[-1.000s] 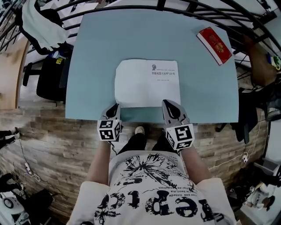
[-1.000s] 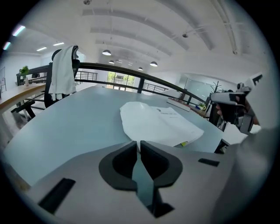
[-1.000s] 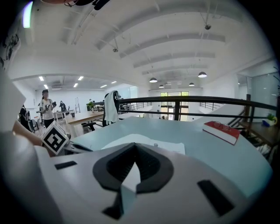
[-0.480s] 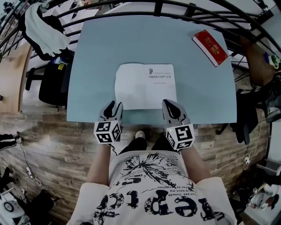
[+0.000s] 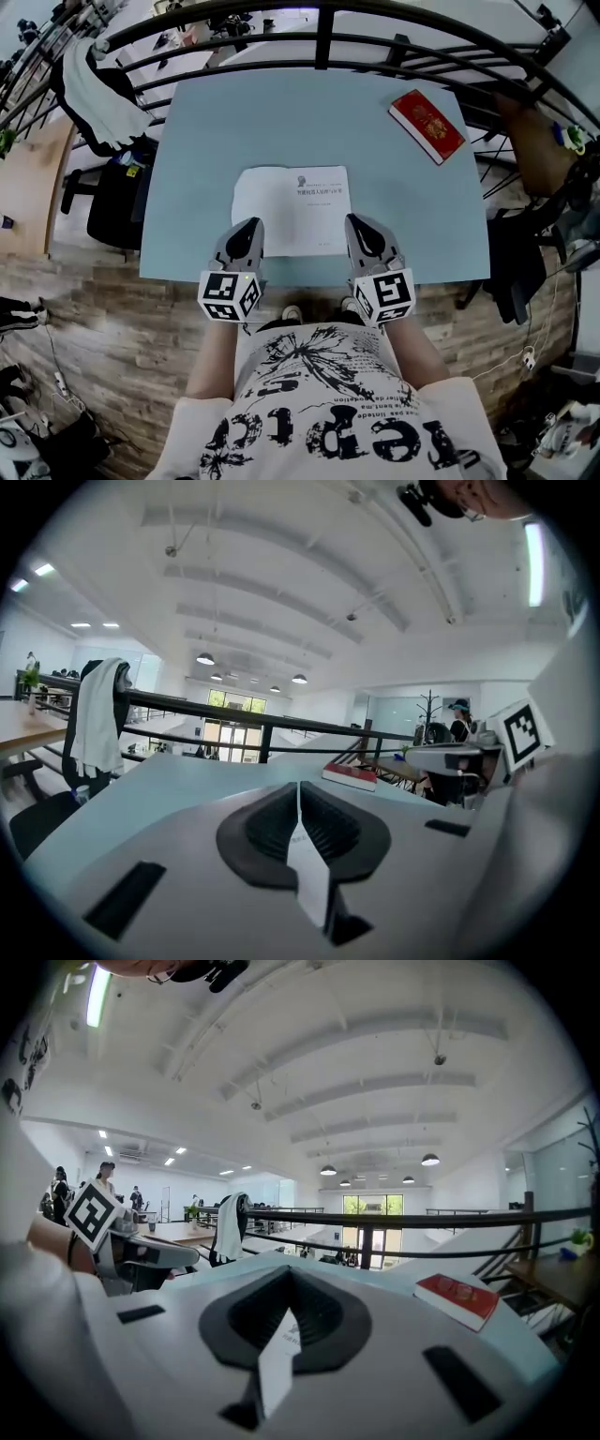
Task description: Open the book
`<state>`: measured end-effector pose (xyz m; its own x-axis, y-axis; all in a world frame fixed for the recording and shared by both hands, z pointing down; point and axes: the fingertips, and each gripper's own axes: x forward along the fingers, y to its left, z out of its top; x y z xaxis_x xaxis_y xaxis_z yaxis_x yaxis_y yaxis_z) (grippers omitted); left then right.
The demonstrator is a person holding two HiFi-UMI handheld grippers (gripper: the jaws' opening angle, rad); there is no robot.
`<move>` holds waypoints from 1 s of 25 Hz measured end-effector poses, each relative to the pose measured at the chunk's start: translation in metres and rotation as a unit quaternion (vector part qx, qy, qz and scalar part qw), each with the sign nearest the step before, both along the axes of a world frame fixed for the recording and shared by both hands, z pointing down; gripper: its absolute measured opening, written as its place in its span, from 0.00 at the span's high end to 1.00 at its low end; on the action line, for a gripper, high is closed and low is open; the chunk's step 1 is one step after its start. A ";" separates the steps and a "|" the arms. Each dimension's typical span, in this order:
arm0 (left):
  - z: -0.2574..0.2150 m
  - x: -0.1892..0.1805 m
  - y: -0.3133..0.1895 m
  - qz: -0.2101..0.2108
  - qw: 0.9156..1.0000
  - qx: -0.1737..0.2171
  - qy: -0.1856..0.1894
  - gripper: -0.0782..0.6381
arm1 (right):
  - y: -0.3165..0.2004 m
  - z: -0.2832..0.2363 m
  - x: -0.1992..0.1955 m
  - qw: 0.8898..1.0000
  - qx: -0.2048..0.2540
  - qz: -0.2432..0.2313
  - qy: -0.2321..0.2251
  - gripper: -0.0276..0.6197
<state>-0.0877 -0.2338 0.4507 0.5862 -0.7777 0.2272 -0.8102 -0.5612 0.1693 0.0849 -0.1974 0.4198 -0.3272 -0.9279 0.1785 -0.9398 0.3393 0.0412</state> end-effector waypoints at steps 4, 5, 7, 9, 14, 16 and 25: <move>-0.034 0.029 0.004 0.032 0.999 0.037 -0.006 0.86 | -0.001 -0.022 0.021 1.000 0.024 0.011 -0.001 0.94; -0.041 0.035 0.006 0.038 0.998 0.043 -0.006 0.86 | 0.000 -0.026 0.025 1.000 0.028 0.011 0.000 0.94; -0.053 0.046 0.007 0.044 0.998 0.054 0.000 0.86 | 0.000 -0.032 0.031 0.999 0.035 0.009 0.005 0.94; -0.060 0.055 0.006 0.047 0.997 0.065 0.001 0.86 | -0.001 -0.035 0.036 0.999 0.039 0.004 0.014 0.95; -0.067 0.074 0.007 0.055 0.996 0.072 0.000 0.86 | -0.002 -0.044 0.046 0.999 0.036 -0.010 0.010 0.95; -0.070 0.078 0.007 0.055 0.996 0.074 0.001 0.86 | -0.003 -0.048 0.049 0.999 0.042 -0.010 0.011 0.95; -0.086 0.089 0.011 0.057 0.994 0.090 -0.002 0.86 | -0.004 -0.049 0.063 0.999 0.050 0.000 0.022 0.95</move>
